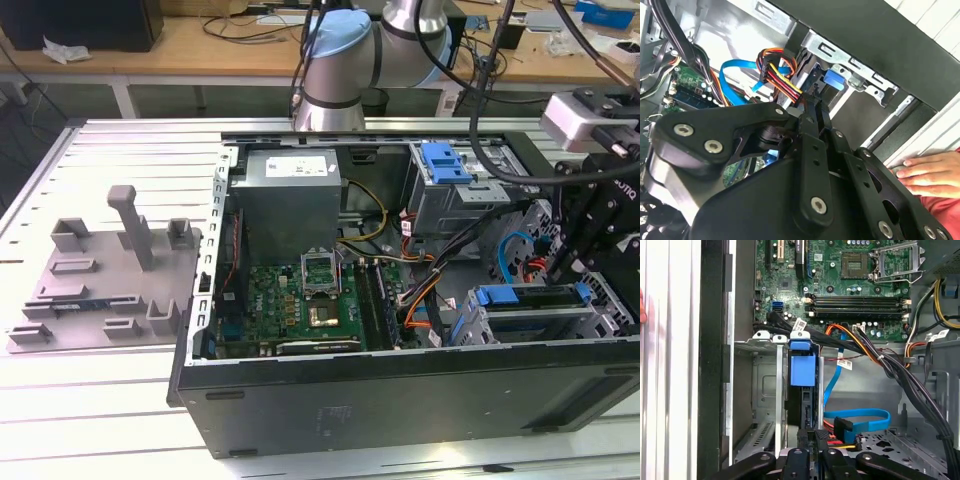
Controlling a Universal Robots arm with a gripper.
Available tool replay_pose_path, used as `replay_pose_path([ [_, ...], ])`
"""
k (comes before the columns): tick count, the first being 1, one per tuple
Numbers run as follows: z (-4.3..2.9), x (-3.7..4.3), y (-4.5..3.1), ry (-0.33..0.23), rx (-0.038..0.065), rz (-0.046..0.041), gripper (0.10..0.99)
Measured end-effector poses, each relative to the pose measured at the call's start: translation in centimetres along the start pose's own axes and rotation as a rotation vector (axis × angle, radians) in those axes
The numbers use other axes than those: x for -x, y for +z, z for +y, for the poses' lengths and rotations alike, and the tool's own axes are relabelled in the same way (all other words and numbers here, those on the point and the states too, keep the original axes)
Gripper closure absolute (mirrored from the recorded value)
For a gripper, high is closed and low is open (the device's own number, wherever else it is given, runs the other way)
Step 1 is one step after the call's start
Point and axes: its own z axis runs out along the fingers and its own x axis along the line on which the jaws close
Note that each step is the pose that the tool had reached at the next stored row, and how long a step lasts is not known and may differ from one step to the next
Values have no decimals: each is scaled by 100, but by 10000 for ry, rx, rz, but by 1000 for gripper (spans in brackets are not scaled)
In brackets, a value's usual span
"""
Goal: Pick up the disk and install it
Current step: 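Insert the first disk wire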
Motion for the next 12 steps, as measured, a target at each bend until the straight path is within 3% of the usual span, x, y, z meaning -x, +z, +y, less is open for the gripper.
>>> replay_pose_path([
  [12,3,-8,1,-2,-2,-27,922],
])
